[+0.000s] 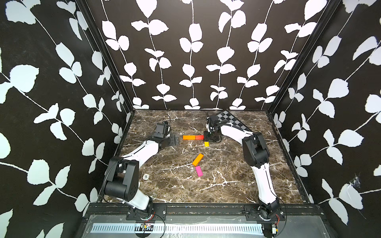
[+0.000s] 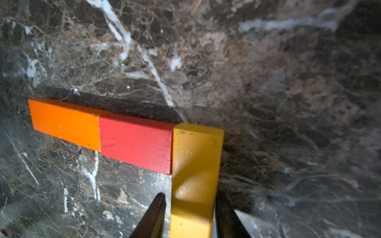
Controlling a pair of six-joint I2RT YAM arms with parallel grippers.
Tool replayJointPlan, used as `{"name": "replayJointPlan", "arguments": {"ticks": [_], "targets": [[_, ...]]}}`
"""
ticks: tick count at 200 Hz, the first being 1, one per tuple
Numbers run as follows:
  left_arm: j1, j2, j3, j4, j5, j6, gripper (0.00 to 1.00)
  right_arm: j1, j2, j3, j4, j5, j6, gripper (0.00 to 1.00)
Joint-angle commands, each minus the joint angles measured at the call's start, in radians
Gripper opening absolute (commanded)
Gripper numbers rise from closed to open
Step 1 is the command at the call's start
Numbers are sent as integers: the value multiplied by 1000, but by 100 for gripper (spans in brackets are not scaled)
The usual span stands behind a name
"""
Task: Assemble the number 7 with building blocks
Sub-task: Assemble the building block at the center of the board.
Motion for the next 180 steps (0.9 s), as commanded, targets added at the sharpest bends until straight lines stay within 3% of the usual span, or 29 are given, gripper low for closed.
{"name": "replayJointPlan", "arguments": {"ticks": [1, 180], "targets": [[7, -11, -19, 8, -8, 3, 99, 13, 23, -45, -32, -8, 13, 40], [7, -11, -15, 7, -9, 1, 99, 13, 25, -51, -20, -23, 16, 41]]}}
